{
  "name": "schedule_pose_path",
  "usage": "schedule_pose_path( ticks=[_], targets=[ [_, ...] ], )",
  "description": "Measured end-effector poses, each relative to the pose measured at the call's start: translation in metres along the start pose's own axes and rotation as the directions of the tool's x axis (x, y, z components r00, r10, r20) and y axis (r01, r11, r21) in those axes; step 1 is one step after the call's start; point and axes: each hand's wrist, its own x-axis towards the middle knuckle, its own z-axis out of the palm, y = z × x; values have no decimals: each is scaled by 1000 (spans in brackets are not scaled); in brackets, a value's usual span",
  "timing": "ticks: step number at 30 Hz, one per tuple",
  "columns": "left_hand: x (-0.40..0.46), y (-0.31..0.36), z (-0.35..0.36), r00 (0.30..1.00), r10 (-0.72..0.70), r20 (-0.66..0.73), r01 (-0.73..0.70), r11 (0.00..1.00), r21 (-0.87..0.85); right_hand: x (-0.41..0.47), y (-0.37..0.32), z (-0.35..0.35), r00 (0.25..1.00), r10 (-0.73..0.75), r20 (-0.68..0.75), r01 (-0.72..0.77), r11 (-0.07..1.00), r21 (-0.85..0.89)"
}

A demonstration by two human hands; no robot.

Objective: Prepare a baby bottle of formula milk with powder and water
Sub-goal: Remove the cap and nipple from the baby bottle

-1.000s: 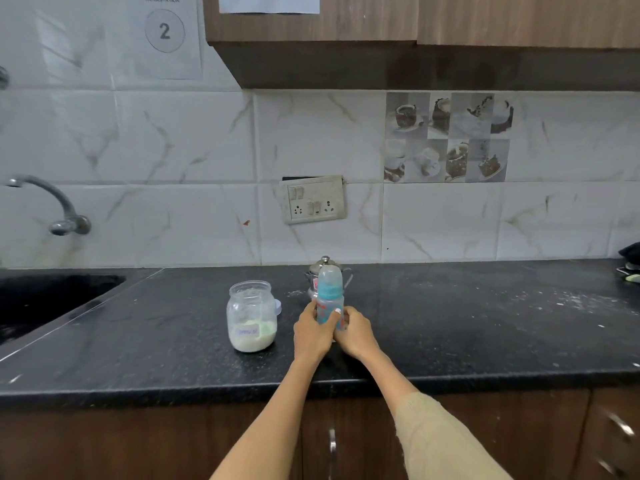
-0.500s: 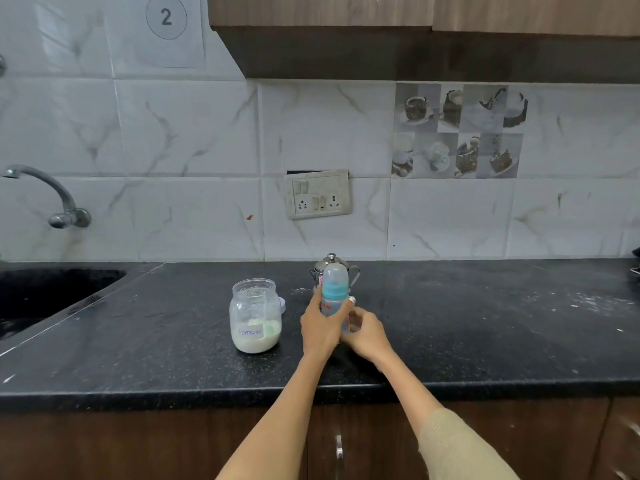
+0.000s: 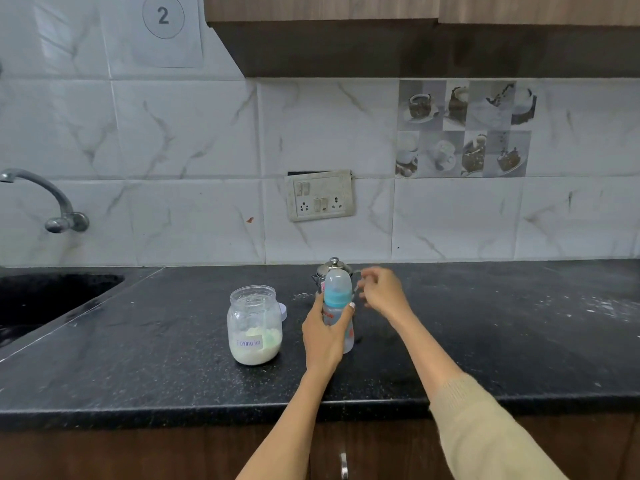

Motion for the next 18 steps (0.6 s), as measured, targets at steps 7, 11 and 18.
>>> schedule_pose_path(
  ticks=[7, 11, 18],
  targets=[
    [6, -6, -1, 1000, -9, 25, 10, 999, -46, 7, -69, 5, 980, -78, 183, 160, 858, -488],
    [2, -2, 1, 1000, -4, 30, 6, 998, -65, 11, -73, -2, 947, -76, 311, 248, 788, -564],
    [4, -4, 1, 998, 49, 38, -46, 996, -76, 27, -76, -12, 852, -38, 522, 347, 788, -509]
  ],
)
